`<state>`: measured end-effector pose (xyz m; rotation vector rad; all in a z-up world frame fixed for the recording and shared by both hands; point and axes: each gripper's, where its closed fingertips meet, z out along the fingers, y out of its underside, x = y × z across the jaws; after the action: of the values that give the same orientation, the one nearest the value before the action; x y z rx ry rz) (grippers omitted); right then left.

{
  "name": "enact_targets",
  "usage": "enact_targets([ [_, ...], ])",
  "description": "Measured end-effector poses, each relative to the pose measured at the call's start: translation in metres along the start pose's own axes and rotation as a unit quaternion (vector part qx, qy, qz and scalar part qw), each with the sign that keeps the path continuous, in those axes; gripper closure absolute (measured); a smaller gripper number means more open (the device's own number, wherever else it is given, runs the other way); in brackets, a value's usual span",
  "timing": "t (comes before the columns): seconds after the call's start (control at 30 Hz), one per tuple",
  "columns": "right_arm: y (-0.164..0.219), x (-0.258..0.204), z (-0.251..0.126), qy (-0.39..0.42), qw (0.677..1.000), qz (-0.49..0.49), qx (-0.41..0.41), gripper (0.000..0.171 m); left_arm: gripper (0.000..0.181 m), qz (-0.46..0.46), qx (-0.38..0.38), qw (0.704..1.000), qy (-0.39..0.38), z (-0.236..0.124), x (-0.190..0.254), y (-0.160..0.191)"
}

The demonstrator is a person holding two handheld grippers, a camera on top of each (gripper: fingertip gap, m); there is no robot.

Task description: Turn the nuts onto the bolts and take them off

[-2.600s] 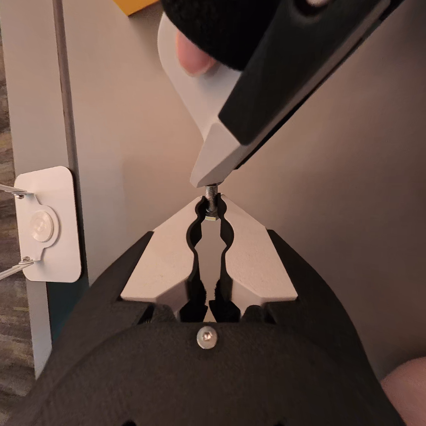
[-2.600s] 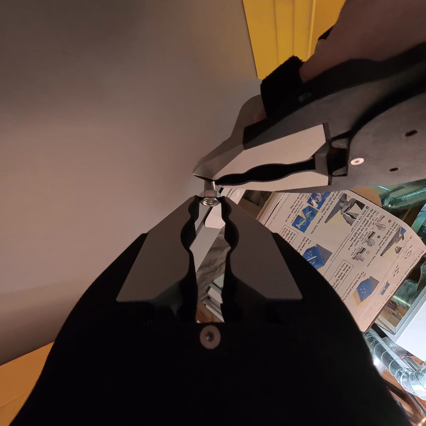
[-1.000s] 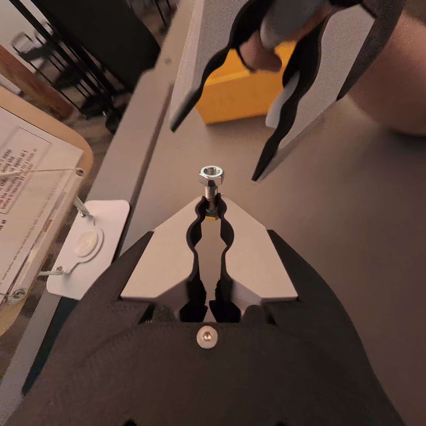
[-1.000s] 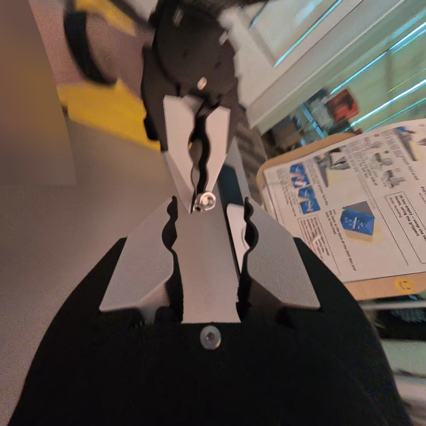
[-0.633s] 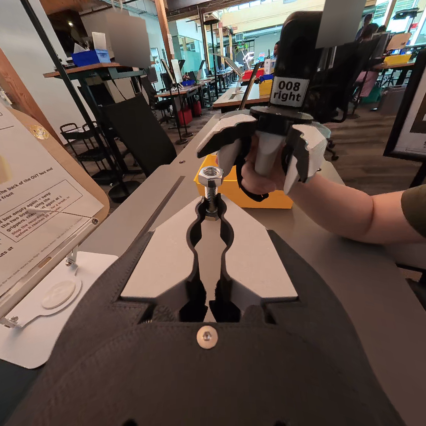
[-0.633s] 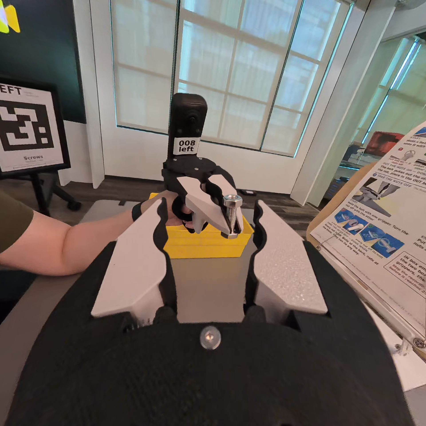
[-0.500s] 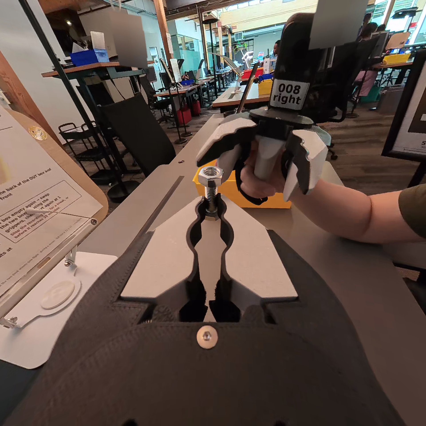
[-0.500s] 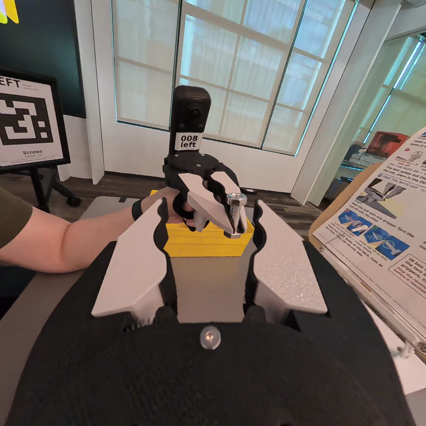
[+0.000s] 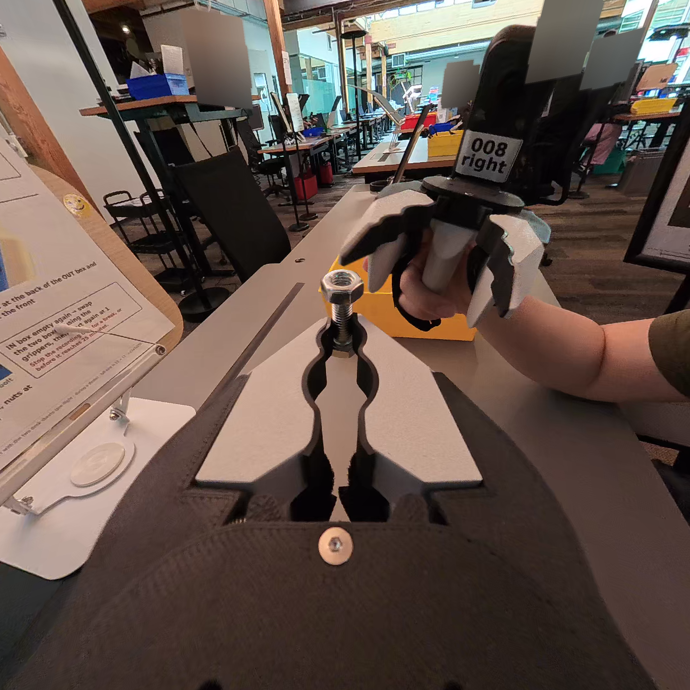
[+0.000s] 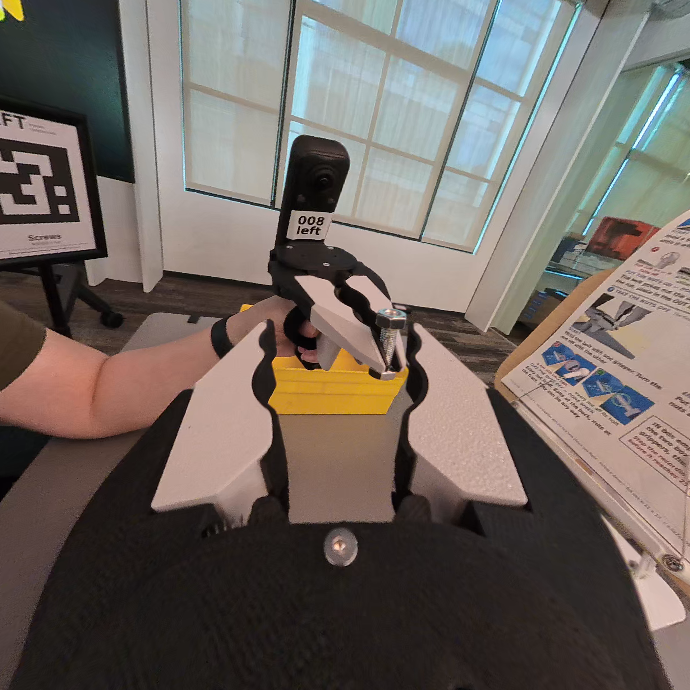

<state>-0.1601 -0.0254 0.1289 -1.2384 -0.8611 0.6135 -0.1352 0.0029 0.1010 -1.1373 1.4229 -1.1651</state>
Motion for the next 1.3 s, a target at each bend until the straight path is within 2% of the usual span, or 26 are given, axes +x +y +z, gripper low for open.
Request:
enact_targets([
  [0.03,0.0,0.001,0.001,0.005,1.0,-0.002,0.001,0.097,0.174,0.0,0.0,1.0,0.002,0.0,0.001,0.0],
  [0.27,0.008,-0.01,0.008,-0.011,0.999,-0.019,-0.026,0.084,0.174,0.009,-0.013,1.0,-0.003,0.005,0.003,0.003],
  [0.3,0.008,-0.011,0.006,-0.013,0.999,-0.024,-0.03,0.086,0.174,0.007,-0.013,1.0,-0.008,0.004,0.0,0.003],
  [0.33,0.008,-0.014,0.003,-0.025,0.999,-0.03,-0.033,0.099,0.174,0.004,-0.011,1.0,-0.015,0.003,-0.003,0.003],
  [0.37,0.006,-0.016,0.001,-0.032,0.998,-0.032,-0.032,0.105,0.174,-0.001,-0.009,1.0,-0.021,0.002,-0.006,0.003],
  [0.4,0.005,-0.013,0.0,-0.024,0.999,-0.033,-0.029,0.104,0.174,-0.005,-0.007,1.0,-0.018,0.001,-0.006,0.002],
  [0.43,0.004,-0.01,0.0,-0.012,0.999,-0.033,-0.027,0.1,0.174,-0.008,-0.005,1.0,-0.011,0.001,-0.004,0.002],
  [0.53,0.009,-0.007,0.008,0.004,0.999,-0.03,-0.03,0.073,0.174,-0.004,-0.006,1.0,0.001,0.004,0.003,0.001],
  [0.67,0.017,-0.015,0.016,-0.003,0.997,-0.053,-0.055,0.063,0.174,0.007,-0.014,1.0,-0.011,0.008,0.003,0.002],
  [0.73,0.017,-0.016,0.012,0.0,0.995,-0.077,-0.066,0.067,0.174,-0.005,-0.007,1.0,-0.025,0.004,-0.004,0.0],
  [0.77,0.016,-0.023,0.008,-0.022,0.994,-0.08,-0.071,0.089,0.174,-0.016,-0.001,0.999,-0.032,0.001,-0.009,-0.001],
  [0.83,0.012,-0.025,0.005,-0.026,0.995,-0.07,-0.07,0.093,0.174,-0.031,0.01,0.999,-0.027,-0.002,-0.011,-0.003],
  [1.0,0.01,-0.006,0.012,0.028,0.997,-0.053,-0.05,0.065,0.174,-0.018,-0.003,1.0,0.007,0.007,0.006,-0.001],
  [1.13,0.014,-0.017,0.014,0.003,0.996,-0.059,-0.067,0.062,0.174,-0.009,-0.012,1.0,-0.011,0.008,0.002,0.001],
  [1.17,0.014,-0.021,0.01,-0.007,0.995,-0.067,-0.077,0.065,0.174,-0.016,-0.01,1.0,-0.015,0.006,-0.001,0.001],
  [1.2,0.013,-0.033,0.003,-0.046,0.993,-0.07,-0.087,0.097,0.174,-0.026,-0.003,0.999,-0.025,0.002,-0.007,0.0],
  [1.3,-0.008,-0.033,-0.006,-0.041,0.997,-0.048,-0.054,0.096,0.174,-0.054,0.032,0.998,-0.003,-0.003,-0.007,-0.009],
])
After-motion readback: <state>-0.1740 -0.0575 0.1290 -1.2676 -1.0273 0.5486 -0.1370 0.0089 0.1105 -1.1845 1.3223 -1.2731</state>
